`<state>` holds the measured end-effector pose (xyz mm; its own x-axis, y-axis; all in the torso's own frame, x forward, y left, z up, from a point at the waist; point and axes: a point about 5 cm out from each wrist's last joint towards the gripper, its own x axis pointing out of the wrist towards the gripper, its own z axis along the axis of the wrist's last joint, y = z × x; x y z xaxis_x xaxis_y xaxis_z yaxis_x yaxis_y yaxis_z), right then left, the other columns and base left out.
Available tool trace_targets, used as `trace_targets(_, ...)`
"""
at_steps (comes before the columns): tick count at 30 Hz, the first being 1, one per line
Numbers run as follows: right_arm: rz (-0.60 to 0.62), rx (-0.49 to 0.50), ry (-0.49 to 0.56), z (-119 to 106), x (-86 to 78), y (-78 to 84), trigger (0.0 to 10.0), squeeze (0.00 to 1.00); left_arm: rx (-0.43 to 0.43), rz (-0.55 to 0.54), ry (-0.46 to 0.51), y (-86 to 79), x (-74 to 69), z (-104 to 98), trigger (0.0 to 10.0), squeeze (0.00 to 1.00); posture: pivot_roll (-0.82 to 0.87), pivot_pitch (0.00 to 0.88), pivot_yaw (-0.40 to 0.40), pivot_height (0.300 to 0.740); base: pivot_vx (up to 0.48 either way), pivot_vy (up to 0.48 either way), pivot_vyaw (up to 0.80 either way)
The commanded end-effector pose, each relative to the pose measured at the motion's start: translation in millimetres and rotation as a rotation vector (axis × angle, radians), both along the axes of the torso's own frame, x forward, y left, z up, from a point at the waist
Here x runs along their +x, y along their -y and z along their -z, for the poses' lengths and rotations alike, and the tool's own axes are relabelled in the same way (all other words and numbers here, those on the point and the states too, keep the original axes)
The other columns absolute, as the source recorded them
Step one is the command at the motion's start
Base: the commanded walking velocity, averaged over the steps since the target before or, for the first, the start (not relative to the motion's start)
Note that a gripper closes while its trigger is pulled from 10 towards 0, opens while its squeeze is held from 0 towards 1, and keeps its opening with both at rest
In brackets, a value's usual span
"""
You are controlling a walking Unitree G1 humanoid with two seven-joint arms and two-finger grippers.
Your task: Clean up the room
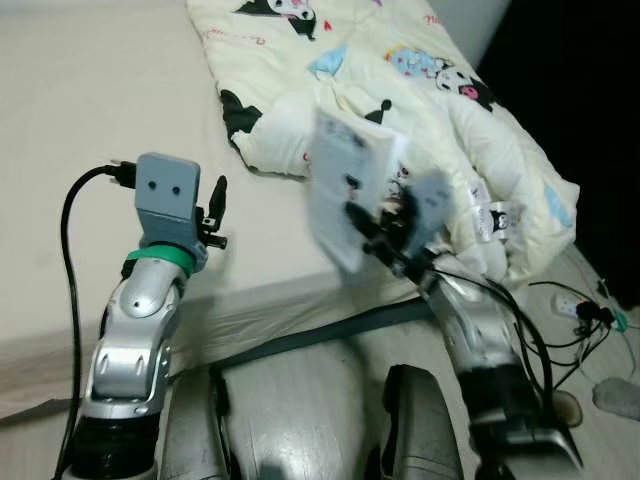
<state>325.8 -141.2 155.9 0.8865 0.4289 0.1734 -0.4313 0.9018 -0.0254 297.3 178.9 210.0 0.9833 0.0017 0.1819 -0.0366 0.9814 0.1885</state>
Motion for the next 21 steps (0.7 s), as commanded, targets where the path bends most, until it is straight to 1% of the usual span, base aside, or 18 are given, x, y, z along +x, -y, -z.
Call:
trace_targets(1, 0.107, -0.045, 0.032, 1, -9.6, 13.3, 10.0, 0.0, 0.014, -0.016, -0.002, -5.9, -4.2, 5, 10.0, 0.0, -0.04, 0.002, 0.007, 0.46, 0.0, 0.0, 0.0)
trace_targets(2, 0.147, -0.084, 0.045, 4, -14.9, 17.8, 10.0, 0.0, 0.024, -0.039, -0.002, -10.2, -5.6, 9, 10.0, 0.0, -0.06, 0.0, 0.01, 0.46, 0.0, 0.0, 0.0)
trace_targets(3, 0.147, -0.084, 0.045, 4, -14.9, 17.8, 10.0, 0.0, 0.024, -0.039, -0.002, -10.2, -5.6, 9, 10.0, 0.0, -0.06, 0.0, 0.01, 0.46, 0.0, 0.0, 0.0)
trace_targets(4, 0.181, -0.144, 0.059, 5, -18.1, 22.3, 10.0, 0.0, 0.036, -0.069, -0.003, -15.1, -6.5, 13, 10.0, 0.0, -0.07, 0.0, 0.007, 0.46, 0.0, 0.0, 0.0)
trace_targets(5, 0.181, -0.144, 0.059, 5, -18.1, 22.3, 10.0, 0.0, 0.036, -0.069, -0.003, -15.1, -6.5, 13, 10.0, 0.0, -0.07, 0.0, 0.007, 0.46, 0.0, 0.0, 0.0)
trace_targets(6, 0.214, -0.196, 0.068, 5, -19.4, 28.1, 10.0, 0.0, 0.036, -0.104, -0.006, -19.6, -6.7, 18, 10.0, 0.0, -0.08, 0.0, 0.001, 0.46, 0.0, 0.0, 0.0)
trace_targets(7, 0.214, -0.196, 0.068, 5, -19.4, 28.1, 10.0, 0.0, 0.036, -0.104, -0.006, -19.6, -6.7, 18, 10.0, 0.0, -0.08, 0.0, 0.001, 0.46, 0.0, 0.0, 0.0)
trace_targets(9, 0.276, -0.234, 0.088, -1, -17.4, 40.3, 10.0, 0.0, 0.027, -0.127, -0.013, -18.6, -5.4, 25, 10.0, 0.0, -0.08, 0.0, -0.009, 0.46, 0.0, 0.0, 0.0)
trace_targets(10, 0.276, -0.234, 0.088, -1, -17.4, 40.3, 10.0, 0.0, 0.027, -0.127, -0.013, -18.6, -5.4, 25, 10.0, 0.0, -0.08, 0.0, -0.009, 0.46, 0.0, 0.0, 0.0)
trace_targets(12, 0.323, -0.233, 0.107, -10, -14.6, 46.5, 10.0, 0.0, 0.003, -0.108, -0.014, -8.5, -2.7, 27, 10.0, 0.0, -0.07, 0.0, -0.02, 0.46, 0.0, 0.0, 0.0)
trace_targets(13, 0.323, -0.233, 0.107, -10, -14.6, 46.5, 10.0, 0.0, 0.003, -0.108, -0.014, -8.5, -2.7, 27, 10.0, 0.0, -0.07, 0.0, -0.02, 0.46, 0.0, 0.0, 0.0)
trace_targets(15, 0.345, -0.227, 0.119, -15, -15.7, 44.8, 10.0, 0.0, -0.008, -0.094, -0.014, -1.4, -0.7, 27, 10.0, 0.0, -0.07, 0.0, -0.021, 0.46, 0.0, 0.0, 0.0)
trace_targets(16, 0.345, -0.227, 0.119, -15, -15.7, 44.8, 10.0, 0.0, -0.008, -0.094, -0.014, -1.4, -0.7, 27, 10.0, 0.0, -0.07, 0.0, -0.021, 0.46, 0.0, 0.0, 0.0)
trace_targets(19, 0.368, -0.199, 0.138, -18, -13.6, 43.2, 10.0, 0.0, -0.015, -0.08, -0.008, 6.0, 2.4, 26, 10.0, 0.0, -0.06, 0.0, -0.022, 0.465, 0.0, 0.0, 0.0)
trace_targets(21, 0.382, -0.185, 0.137, -18, -12.1, 43.7, 10.0, 0.0, -0.022, -0.075, -0.006, 7.5, 3.6, 27, 10.0, 0.0, -0.06, 0.0, -0.022, 0.469, 0.0, 0.0, 0.0)
